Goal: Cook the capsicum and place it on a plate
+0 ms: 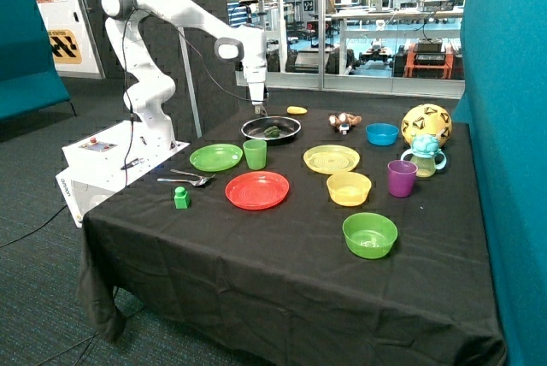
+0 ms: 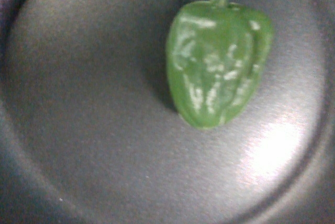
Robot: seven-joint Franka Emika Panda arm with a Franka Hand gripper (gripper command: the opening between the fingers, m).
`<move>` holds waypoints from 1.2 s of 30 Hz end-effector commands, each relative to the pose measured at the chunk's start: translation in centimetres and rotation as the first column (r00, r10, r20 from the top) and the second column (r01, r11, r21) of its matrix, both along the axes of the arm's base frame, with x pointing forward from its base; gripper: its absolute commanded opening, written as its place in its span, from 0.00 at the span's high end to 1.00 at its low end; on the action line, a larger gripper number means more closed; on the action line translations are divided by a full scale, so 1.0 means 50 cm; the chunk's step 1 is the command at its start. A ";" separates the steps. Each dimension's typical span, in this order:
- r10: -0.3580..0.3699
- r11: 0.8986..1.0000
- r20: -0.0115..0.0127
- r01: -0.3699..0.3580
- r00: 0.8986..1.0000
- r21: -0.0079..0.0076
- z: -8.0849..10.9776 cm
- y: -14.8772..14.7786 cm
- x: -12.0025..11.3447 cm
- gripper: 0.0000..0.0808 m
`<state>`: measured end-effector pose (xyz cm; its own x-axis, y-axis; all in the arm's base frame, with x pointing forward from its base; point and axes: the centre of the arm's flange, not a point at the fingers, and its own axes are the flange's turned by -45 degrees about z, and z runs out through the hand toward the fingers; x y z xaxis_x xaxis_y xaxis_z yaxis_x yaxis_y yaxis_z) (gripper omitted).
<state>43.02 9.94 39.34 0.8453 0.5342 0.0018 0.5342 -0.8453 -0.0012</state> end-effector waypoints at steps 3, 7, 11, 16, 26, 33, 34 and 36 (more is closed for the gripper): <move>0.012 1.000 -0.001 -0.012 1.000 -0.002 -0.049 0.044 -0.007 0.06; 0.002 1.000 -0.001 -0.002 1.000 -0.002 -0.061 0.046 -0.003 0.08; 0.000 1.000 -0.001 0.000 1.000 -0.002 -0.074 0.052 0.000 0.01; -0.008 1.000 -0.001 0.008 1.000 -0.002 -0.090 0.058 0.002 0.00; -0.033 0.999 -0.001 0.033 0.999 -0.002 -0.121 0.052 0.013 0.06; -0.049 0.999 -0.001 0.049 0.999 -0.002 -0.130 0.045 0.030 0.05; -0.051 0.999 -0.001 0.051 0.999 -0.002 -0.131 0.045 0.032 0.05; -0.062 0.998 -0.001 0.062 0.998 -0.002 -0.132 0.047 0.035 0.05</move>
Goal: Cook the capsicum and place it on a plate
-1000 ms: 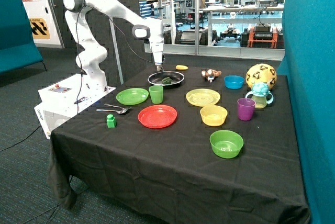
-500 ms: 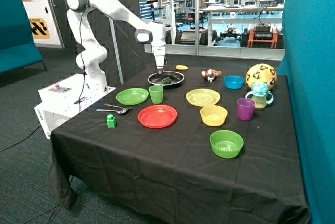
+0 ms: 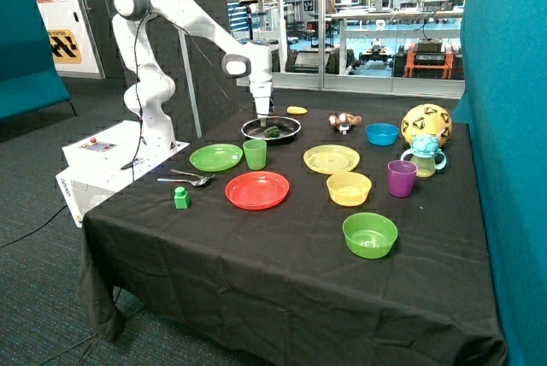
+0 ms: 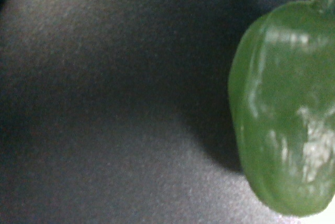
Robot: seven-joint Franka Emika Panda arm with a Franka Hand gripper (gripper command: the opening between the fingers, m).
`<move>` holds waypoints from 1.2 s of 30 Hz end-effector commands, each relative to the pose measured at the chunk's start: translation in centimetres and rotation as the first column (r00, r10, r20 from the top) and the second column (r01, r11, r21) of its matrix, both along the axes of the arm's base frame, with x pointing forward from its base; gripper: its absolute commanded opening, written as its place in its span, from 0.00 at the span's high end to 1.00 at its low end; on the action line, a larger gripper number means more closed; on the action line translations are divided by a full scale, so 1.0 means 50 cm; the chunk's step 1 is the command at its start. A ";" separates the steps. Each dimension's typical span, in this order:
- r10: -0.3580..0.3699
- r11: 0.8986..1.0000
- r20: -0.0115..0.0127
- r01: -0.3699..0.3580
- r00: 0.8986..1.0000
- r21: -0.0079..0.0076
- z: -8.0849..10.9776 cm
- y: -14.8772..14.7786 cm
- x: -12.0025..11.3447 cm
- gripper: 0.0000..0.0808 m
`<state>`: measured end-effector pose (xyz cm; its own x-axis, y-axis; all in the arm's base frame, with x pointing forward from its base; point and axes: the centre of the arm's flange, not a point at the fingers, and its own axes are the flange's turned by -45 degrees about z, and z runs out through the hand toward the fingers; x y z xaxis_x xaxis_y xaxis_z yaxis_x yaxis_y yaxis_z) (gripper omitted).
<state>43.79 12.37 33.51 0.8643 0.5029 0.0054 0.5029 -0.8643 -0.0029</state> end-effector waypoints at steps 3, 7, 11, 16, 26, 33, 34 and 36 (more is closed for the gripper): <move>-0.040 0.999 -0.003 0.040 0.999 -0.005 -0.019 0.002 0.022 0.06; -0.077 0.997 -0.003 0.077 0.997 -0.005 -0.025 -0.001 0.027 0.04; -0.120 0.993 -0.003 0.120 0.993 -0.005 -0.031 -0.004 0.029 0.08; -0.126 0.992 -0.003 0.126 0.992 -0.005 -0.036 0.000 0.027 0.08; -0.129 0.992 -0.003 0.129 0.992 -0.005 -0.045 0.012 0.032 0.07; -0.118 0.993 -0.003 0.118 0.993 -0.005 -0.053 0.009 0.045 0.06; -0.125 0.992 -0.003 0.125 0.992 -0.005 -0.054 0.006 0.047 0.06; -0.126 0.992 -0.003 0.126 0.992 -0.005 -0.057 0.001 0.050 0.06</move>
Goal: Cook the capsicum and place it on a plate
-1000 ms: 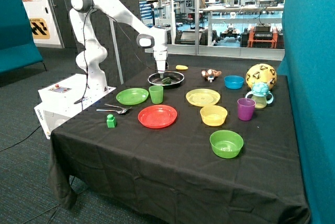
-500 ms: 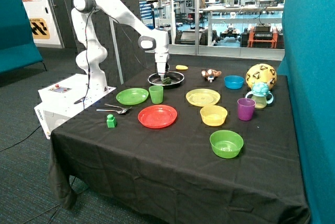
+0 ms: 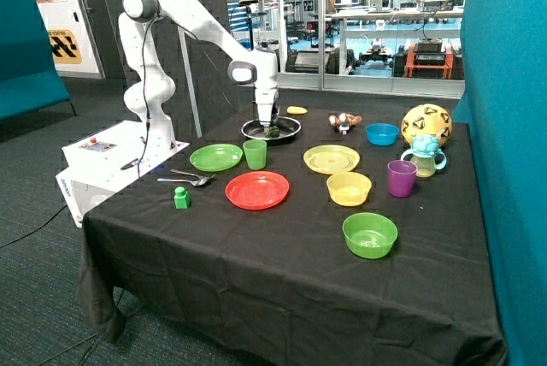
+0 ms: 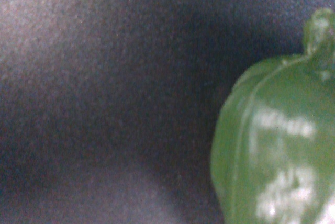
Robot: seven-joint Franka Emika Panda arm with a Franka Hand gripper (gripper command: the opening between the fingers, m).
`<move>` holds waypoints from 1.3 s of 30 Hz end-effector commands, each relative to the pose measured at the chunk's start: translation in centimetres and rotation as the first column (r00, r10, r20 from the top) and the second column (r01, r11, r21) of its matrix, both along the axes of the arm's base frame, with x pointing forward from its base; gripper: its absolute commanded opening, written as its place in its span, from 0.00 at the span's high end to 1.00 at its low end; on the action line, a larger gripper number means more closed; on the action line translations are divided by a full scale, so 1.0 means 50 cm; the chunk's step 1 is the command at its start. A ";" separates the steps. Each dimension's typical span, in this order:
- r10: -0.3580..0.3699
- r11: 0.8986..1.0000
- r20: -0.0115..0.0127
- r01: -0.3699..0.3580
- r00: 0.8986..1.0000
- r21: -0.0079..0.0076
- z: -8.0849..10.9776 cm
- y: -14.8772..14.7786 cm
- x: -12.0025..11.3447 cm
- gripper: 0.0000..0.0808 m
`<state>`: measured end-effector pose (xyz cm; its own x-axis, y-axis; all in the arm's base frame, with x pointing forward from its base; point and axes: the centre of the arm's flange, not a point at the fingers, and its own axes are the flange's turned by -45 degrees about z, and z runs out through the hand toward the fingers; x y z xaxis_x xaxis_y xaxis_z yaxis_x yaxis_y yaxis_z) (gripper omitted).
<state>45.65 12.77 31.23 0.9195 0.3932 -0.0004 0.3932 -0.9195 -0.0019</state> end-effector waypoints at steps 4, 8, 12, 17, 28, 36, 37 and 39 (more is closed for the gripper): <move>-0.012 1.000 0.001 0.012 1.000 -0.002 -0.017 -0.013 0.018 0.06; -0.012 1.000 0.001 0.012 1.000 -0.002 -0.022 -0.013 0.019 0.06; -0.007 1.000 0.001 0.007 1.000 -0.002 -0.026 -0.008 0.019 0.06; -0.003 1.000 0.001 0.003 1.000 -0.002 -0.030 0.000 0.020 0.06; 0.005 1.000 0.001 -0.005 1.000 -0.002 -0.043 0.011 0.023 0.09; -0.009 1.000 0.001 0.009 1.000 -0.002 -0.048 0.010 0.026 0.37; -0.012 1.000 0.001 0.012 1.000 -0.002 -0.049 0.010 0.026 0.43; -0.012 1.000 0.001 0.012 1.000 -0.002 -0.050 0.008 0.027 0.54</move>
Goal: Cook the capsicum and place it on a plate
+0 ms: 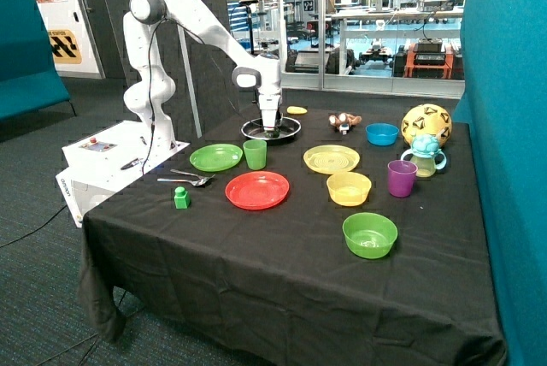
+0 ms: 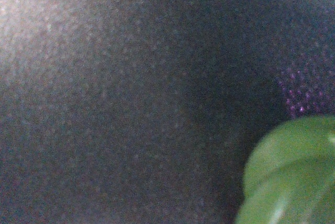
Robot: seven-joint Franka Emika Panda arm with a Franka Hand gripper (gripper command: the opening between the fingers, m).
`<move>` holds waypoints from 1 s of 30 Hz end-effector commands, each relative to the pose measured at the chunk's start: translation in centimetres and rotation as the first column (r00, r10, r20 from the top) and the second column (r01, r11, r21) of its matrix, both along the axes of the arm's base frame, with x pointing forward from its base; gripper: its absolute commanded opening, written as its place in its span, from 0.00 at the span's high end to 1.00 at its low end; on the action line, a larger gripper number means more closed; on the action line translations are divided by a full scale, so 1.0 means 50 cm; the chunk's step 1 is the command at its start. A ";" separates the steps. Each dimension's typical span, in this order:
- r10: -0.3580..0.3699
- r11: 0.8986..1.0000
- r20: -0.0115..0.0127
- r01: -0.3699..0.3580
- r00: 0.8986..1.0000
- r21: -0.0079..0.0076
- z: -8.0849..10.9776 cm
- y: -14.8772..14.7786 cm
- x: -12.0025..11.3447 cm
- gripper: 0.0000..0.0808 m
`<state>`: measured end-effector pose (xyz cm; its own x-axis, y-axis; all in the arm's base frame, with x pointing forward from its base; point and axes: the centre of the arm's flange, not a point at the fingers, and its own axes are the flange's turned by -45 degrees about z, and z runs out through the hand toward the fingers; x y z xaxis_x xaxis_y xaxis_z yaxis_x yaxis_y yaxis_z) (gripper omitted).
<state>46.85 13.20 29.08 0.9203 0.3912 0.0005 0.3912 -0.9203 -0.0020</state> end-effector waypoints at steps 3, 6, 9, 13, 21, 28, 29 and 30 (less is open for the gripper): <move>-0.018 1.000 0.000 0.018 1.000 -0.002 -0.010 -0.001 0.003 0.88; -0.023 1.000 0.000 0.023 1.000 -0.002 -0.012 -0.002 0.003 0.98; -0.023 1.000 0.000 0.023 1.000 -0.002 -0.015 -0.002 0.003 1.00; -0.005 1.000 0.000 0.005 1.000 -0.002 -0.019 0.001 0.003 1.00; 0.017 1.000 0.000 -0.017 1.000 -0.002 -0.025 0.015 0.004 1.00; 0.026 1.000 0.000 -0.026 1.000 -0.002 -0.026 0.024 0.003 1.00; 0.026 1.000 0.000 -0.026 1.000 -0.002 -0.026 0.025 0.003 1.00; 0.028 1.000 0.000 -0.028 1.000 -0.002 -0.026 0.025 0.003 1.00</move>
<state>47.03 14.02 27.94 0.9155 0.4023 -0.0010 0.4023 -0.9155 0.0027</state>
